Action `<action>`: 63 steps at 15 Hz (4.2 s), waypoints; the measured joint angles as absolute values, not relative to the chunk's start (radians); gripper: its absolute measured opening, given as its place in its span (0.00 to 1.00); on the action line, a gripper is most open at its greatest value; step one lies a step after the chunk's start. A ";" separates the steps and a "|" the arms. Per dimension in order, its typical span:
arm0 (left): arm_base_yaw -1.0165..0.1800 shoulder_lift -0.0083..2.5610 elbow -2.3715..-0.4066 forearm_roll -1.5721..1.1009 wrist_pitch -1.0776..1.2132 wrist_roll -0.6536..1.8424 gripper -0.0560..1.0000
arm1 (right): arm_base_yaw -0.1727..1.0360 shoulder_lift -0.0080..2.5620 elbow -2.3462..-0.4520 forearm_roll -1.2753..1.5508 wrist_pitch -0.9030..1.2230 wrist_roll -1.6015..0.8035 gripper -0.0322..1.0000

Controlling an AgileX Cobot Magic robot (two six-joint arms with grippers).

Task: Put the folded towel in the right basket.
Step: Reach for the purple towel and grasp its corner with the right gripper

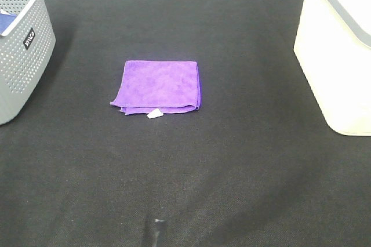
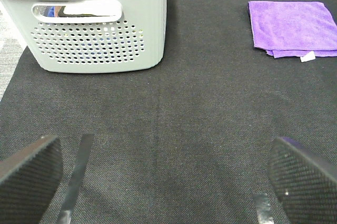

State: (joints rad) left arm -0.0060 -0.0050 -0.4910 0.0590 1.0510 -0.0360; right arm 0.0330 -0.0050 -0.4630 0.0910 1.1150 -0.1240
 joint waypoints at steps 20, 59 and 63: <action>-0.006 -0.005 -0.491 0.059 1.051 -0.036 0.99 | 0.033 -0.005 -0.463 0.091 1.115 -0.124 0.98; -0.006 -0.005 -0.491 0.059 1.051 -0.036 0.99 | 0.274 1.972 -1.716 0.485 1.089 -0.107 0.96; -0.006 -0.005 -0.491 0.059 1.051 -0.036 0.99 | 0.278 2.266 -2.000 0.578 1.099 -0.114 0.95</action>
State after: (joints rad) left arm -0.0060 -0.0050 -0.4910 0.0590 1.0510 -0.0360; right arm 0.2780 2.2660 -2.0000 0.5780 1.0990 -0.1140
